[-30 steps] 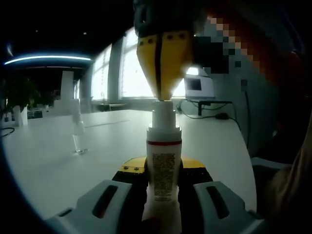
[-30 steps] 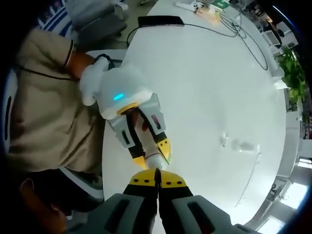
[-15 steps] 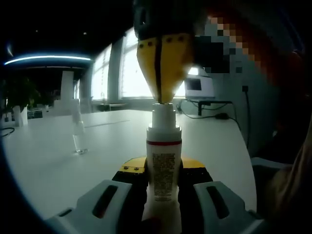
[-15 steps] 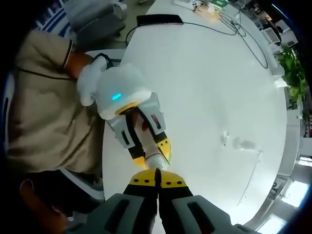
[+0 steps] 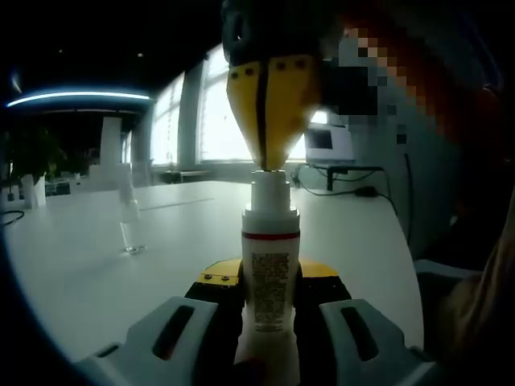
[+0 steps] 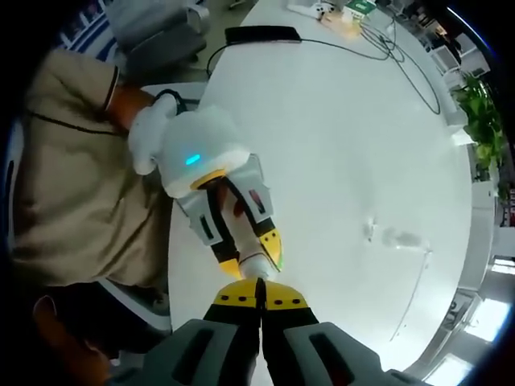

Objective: Clamp pump bottle remove cover press pump head put on cover

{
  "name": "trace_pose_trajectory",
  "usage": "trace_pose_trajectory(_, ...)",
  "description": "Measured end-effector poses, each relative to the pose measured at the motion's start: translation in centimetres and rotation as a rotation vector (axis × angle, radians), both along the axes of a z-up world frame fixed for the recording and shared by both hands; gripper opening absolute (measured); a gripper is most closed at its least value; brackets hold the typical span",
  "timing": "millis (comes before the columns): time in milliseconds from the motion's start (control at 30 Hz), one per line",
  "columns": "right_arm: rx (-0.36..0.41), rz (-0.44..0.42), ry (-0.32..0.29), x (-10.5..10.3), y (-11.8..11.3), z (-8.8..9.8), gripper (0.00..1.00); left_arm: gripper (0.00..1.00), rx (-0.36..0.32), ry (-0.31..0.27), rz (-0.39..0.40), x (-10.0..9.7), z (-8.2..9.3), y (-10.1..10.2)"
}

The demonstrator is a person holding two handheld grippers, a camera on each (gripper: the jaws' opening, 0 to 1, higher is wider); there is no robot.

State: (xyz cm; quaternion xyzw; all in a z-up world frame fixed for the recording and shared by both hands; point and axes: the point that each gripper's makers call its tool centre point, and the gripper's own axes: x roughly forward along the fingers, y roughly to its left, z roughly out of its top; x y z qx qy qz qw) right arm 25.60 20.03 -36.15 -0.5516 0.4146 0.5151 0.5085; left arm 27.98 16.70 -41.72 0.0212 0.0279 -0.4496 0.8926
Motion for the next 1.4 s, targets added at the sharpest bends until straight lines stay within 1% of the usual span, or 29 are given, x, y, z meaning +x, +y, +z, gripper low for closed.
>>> trace_pose_trajectory(233,0.028,0.008,0.003,0.12,0.08,0.55,0.00,0.14,-0.001,0.002,0.000,0.00,0.00,0.01)
trace_pose_trajectory(567,-0.011,0.025,-0.011,0.31,0.24,0.43,0.00,0.14,-0.001,0.004,0.000,0.01,0.00,0.03)
trace_pose_trajectory(967,0.020,-0.013,0.004,0.73,0.02,0.55,0.00,0.14,-0.001,0.004,0.000,0.03,-0.01,0.03)
trace_pose_trajectory(1267,0.018,-0.001,-0.021,0.47,0.08,0.54,0.00,0.14,0.001,0.001,0.002,0.05,0.02,0.05)
trace_pose_trajectory(1400,0.008,0.000,-0.022,0.34,0.09,0.52,0.00,0.14,0.001,0.001,0.002,0.02,0.04,0.03)
